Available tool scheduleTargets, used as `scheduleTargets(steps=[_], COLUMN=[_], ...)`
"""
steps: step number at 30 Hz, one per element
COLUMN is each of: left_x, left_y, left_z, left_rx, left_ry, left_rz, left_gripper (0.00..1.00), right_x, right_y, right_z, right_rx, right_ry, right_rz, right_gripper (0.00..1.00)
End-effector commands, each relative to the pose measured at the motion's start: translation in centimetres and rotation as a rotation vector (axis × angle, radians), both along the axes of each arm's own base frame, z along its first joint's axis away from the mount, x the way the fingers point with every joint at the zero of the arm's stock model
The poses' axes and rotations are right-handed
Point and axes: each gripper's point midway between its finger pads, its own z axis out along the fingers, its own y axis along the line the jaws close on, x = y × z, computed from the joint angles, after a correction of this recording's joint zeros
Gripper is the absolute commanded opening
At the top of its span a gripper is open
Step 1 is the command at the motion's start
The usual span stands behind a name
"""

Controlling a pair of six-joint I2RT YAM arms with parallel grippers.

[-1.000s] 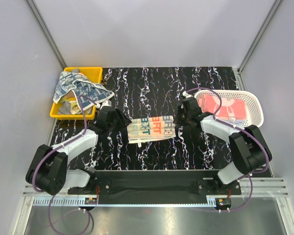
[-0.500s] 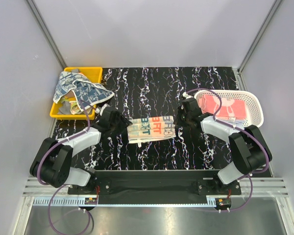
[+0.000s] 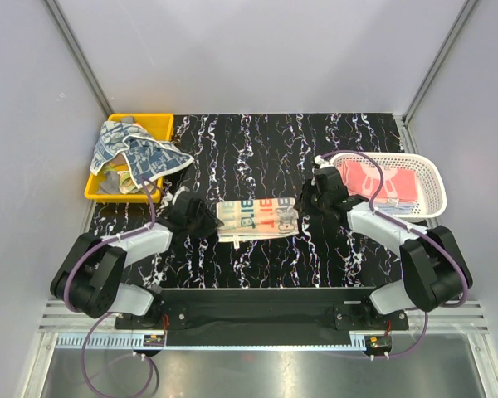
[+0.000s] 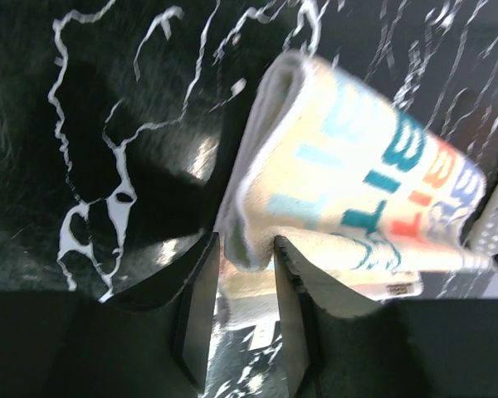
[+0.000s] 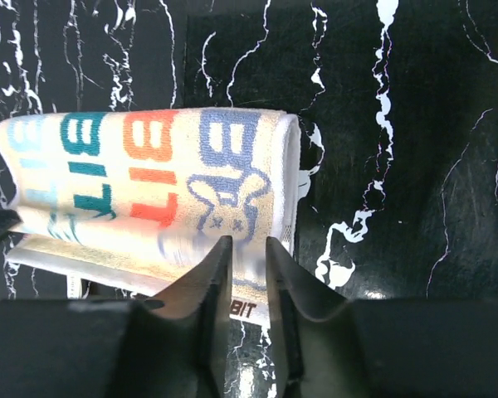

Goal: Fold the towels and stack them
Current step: Fold the towel

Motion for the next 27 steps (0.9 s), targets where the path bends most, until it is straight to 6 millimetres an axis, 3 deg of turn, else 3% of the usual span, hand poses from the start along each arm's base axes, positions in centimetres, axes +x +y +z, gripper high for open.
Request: scheduleTargets(steps=[1,6,15,27], left_x=[-0.2,-0.6,0.3,0.3], left_y=[-0.6,-0.8,-1.0,-1.1], left_z=[0.5,0.8,2.3,1.7], left_rx=[-0.016,-0.017,0.008,0.039], left_ry=[-0.052,-0.074,-0.125,-0.094], left_rz=[-0.051,-0.085,-0.117,-0.140], left_gripper=[0.36,0.35,0.42,0.38], right_x=[-0.6,-1.4,-2.4,-3.4], right_y=[0.4,0.3,0.7,0.4], right_z=[1.2,1.2,-0.7,-2.7], right_rx=[0.029,0.050,0.037,0.009], right_ry=[-0.024,-0.014,0.048,0.098], right_rz=[0.000,-0.014,-0.016,-0.037], right_gripper=[0.31,0.38,0.40,0.45])
